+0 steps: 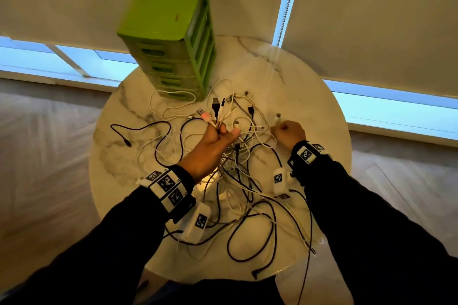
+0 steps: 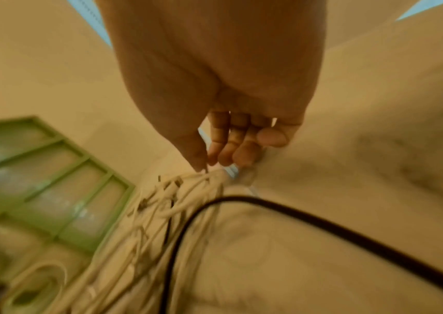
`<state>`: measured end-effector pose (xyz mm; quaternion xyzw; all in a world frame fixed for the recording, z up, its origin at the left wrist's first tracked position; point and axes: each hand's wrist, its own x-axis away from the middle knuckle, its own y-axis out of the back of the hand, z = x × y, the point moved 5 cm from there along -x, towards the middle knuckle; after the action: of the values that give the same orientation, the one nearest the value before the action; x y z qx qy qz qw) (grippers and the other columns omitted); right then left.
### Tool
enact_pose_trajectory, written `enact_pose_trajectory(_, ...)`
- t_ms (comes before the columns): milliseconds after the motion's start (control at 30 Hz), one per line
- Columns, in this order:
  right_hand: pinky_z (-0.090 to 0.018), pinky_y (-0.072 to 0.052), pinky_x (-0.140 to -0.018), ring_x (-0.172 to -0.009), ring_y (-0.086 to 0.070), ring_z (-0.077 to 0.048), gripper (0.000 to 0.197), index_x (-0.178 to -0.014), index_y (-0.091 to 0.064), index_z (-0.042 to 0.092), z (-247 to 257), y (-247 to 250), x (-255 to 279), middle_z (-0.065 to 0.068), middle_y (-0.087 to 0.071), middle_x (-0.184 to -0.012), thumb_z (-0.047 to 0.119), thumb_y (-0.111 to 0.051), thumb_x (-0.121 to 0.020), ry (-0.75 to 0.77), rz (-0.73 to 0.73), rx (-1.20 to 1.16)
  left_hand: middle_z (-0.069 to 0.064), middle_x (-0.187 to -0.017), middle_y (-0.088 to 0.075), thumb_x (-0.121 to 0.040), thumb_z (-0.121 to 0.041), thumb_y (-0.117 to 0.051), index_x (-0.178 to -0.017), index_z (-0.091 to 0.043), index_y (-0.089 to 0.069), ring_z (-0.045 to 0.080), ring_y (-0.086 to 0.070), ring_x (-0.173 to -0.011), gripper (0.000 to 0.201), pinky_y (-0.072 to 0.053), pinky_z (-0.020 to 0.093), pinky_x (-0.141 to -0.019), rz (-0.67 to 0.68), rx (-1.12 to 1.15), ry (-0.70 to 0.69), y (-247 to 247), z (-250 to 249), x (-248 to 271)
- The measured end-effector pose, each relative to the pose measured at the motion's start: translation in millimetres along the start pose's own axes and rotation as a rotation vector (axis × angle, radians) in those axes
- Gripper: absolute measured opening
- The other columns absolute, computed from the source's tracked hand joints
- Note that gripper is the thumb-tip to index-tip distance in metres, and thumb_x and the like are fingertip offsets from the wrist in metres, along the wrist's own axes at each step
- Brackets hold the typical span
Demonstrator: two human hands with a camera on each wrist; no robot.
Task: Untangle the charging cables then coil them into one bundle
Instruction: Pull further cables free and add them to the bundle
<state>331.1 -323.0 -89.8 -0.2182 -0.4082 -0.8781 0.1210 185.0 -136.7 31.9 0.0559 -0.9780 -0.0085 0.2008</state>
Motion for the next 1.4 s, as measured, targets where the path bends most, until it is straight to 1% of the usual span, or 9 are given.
enact_pose_trajectory(167,-0.039,-0.053,-0.078,-0.082,-0.068,-0.025,0.015,-0.094,-0.043,0.020,42,58,27,-0.008,-0.069,-0.089,0.028,-0.054,-0.101,0.244,-0.077,-0.693,-0.006,-0.080,-0.036,-0.104,-0.017,-0.049,-0.094,-0.018,-0.033,-0.012,-0.045,-0.055,0.019,-0.041,0.006,-0.060,-0.022,0.018,-0.006,-2,6,5)
enact_pose_trajectory(367,-0.039,-0.053,-0.064,-0.068,-0.051,-0.024,0.012,-0.101,-0.043,0.022,131,144,111,-0.004,-0.052,-0.076,0.024,-0.054,-0.103,0.646,-0.050,-0.998,-0.010,-0.080,-0.040,-0.101,-0.031,-0.058,-0.099,-0.020,-0.037,-0.005,-0.045,-0.066,0.024,-0.038,0.018,-0.071,-0.043,0.120,0.034,8,22,12)
enact_pose_trajectory(633,-0.021,-0.046,-0.061,-0.065,-0.055,-0.012,0.008,-0.105,-0.052,0.009,121,31,192,-0.008,-0.062,-0.085,0.004,-0.048,-0.102,0.625,0.260,-0.611,-0.010,-0.071,-0.037,-0.096,-0.043,-0.054,-0.098,-0.024,-0.048,0.004,-0.033,-0.057,0.020,-0.030,0.025,-0.060,-0.062,0.398,-0.122,21,-6,26)
enact_pose_trajectory(800,-0.040,-0.052,-0.077,-0.076,-0.063,-0.020,0.009,-0.102,-0.054,0.011,105,-21,220,-0.010,-0.066,-0.087,0.017,-0.048,-0.105,0.590,0.328,-0.542,-0.005,-0.060,-0.048,-0.101,-0.048,-0.050,-0.092,-0.010,-0.048,0.011,-0.049,-0.056,0.040,-0.043,0.028,-0.061,0.093,0.219,-0.200,35,-11,49)
enact_pose_trajectory(933,-0.037,-0.050,-0.083,-0.078,-0.063,-0.022,0.022,-0.098,-0.055,0.011,111,-25,239,-0.008,-0.066,-0.081,0.023,-0.040,-0.108,0.755,0.266,-0.250,-0.008,-0.064,-0.035,-0.089,-0.046,-0.062,-0.094,-0.011,-0.050,0.007,-0.032,-0.054,0.037,-0.029,0.025,-0.057,0.097,0.270,-0.180,61,-15,52)
enact_pose_trajectory(1100,-0.045,-0.047,-0.066,-0.058,-0.051,-0.025,0.024,-0.094,-0.052,0.014,135,-17,257,-0.008,-0.054,-0.063,0.029,-0.039,-0.108,0.744,0.067,-0.395,-0.012,-0.073,-0.040,-0.079,-0.054,-0.070,-0.096,-0.025,-0.041,0.004,-0.033,-0.059,0.045,-0.031,0.023,-0.059,0.076,0.327,-0.133,67,-16,57)
enact_pose_trajectory(1200,-0.043,-0.045,-0.059,-0.056,-0.050,-0.015,0.023,-0.102,-0.055,0.015,145,-26,263,0.000,-0.054,-0.064,0.030,-0.039,-0.108,0.738,0.049,-0.318,-0.007,-0.093,-0.064,-0.087,-0.060,-0.064,-0.122,-0.022,-0.041,0.002,-0.062,-0.082,0.057,-0.052,0.025,-0.075,0.111,0.227,-0.163,56,-20,66)
enact_pose_trajectory(1300,-0.039,-0.043,-0.060,-0.059,-0.052,-0.013,0.022,-0.103,-0.056,0.014,148,-36,267,0.003,-0.057,-0.069,0.027,-0.039,-0.107,0.729,0.043,-0.261,-0.008,-0.138,-0.055,-0.086,-0.069,-0.050,-0.146,-0.032,-0.028,0.003,-0.054,-0.126,0.074,-0.042,0.034,-0.110,0.093,0.248,-0.134,56,-19,68)
enact_pose_trajectory(1400,-0.035,-0.043,-0.060,-0.057,-0.052,-0.011,0.025,-0.095,-0.054,0.013,146,-44,272,-0.003,-0.058,-0.068,0.027,-0.038,-0.108,0.716,0.060,-0.281,0.006,-0.137,-0.056,-0.084,-0.080,-0.036,-0.147,-0.027,-0.035,0.017,-0.056,-0.119,0.082,-0.046,0.045,-0.107,0.027,0.097,-0.139,60,-18,70)
